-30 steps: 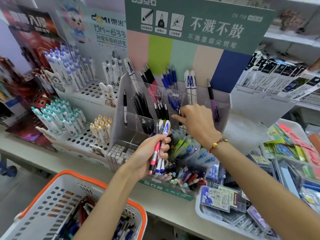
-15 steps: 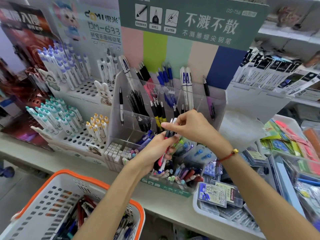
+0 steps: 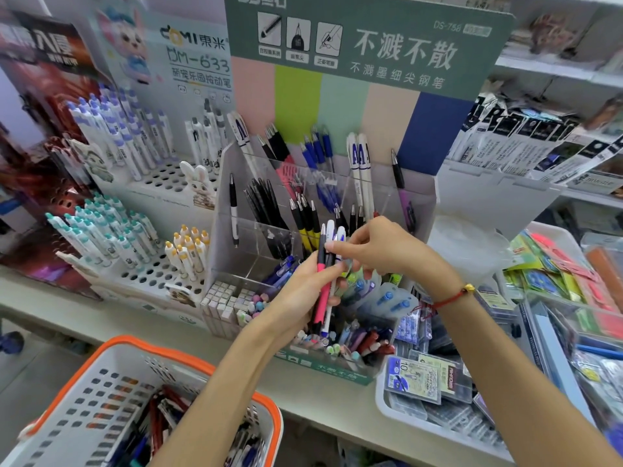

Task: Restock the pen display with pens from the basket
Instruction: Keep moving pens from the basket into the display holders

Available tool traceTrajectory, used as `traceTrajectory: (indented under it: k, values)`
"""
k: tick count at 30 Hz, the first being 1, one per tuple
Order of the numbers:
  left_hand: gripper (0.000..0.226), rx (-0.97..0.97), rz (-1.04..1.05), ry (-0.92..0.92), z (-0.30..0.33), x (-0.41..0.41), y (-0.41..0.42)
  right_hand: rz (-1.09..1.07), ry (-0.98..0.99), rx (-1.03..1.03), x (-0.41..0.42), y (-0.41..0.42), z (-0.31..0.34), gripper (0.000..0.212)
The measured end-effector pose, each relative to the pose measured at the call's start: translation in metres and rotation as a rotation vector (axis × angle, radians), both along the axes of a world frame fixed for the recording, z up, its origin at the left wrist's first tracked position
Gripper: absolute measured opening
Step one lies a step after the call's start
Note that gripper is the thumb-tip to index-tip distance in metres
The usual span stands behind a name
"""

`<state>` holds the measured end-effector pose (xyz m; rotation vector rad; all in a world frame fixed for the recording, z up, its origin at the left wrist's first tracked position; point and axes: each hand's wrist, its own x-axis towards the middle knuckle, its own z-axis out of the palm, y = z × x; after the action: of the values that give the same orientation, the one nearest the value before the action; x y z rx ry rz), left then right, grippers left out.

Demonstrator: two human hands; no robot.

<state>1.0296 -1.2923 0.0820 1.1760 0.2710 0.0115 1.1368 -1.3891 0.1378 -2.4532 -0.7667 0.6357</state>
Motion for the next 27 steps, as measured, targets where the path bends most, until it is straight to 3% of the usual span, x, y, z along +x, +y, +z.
traceTrajectory:
  k: [6,8,11,13,16,18,23,27]
  values:
    - [0.026,0.263,0.033,0.121,-0.002,0.007,0.000,-0.012,-0.241,-0.123,-0.006,0.013,0.000,0.039]
    - [0.029,0.230,0.104,0.117,0.000,0.010,0.002,-0.001,-0.181,-0.082,-0.006,0.016,0.004,0.036]
    - [0.027,0.061,0.252,0.063,0.005,0.011,0.013,-0.079,0.073,0.238,-0.003,0.022,0.010,0.028]
    - [0.023,-0.089,0.330,0.028,0.009,0.011,0.024,-0.207,0.096,0.575,0.000,0.029,0.011,0.023]
    - [0.018,-0.271,0.408,0.005,0.010,0.011,0.039,-0.382,-0.105,0.986,0.005,0.041,0.010,0.021]
    - [0.018,-0.322,0.439,-0.002,0.009,0.009,0.046,-0.419,-0.315,1.093,0.007,0.051,0.007,0.019]
    - [0.018,-0.331,0.450,0.029,0.005,0.006,0.053,-0.284,-0.815,1.058,0.011,0.082,0.009,0.023]
    - [0.019,-0.345,0.449,0.039,0.005,0.005,0.054,-0.171,-1.021,0.680,0.024,0.106,0.012,0.027]
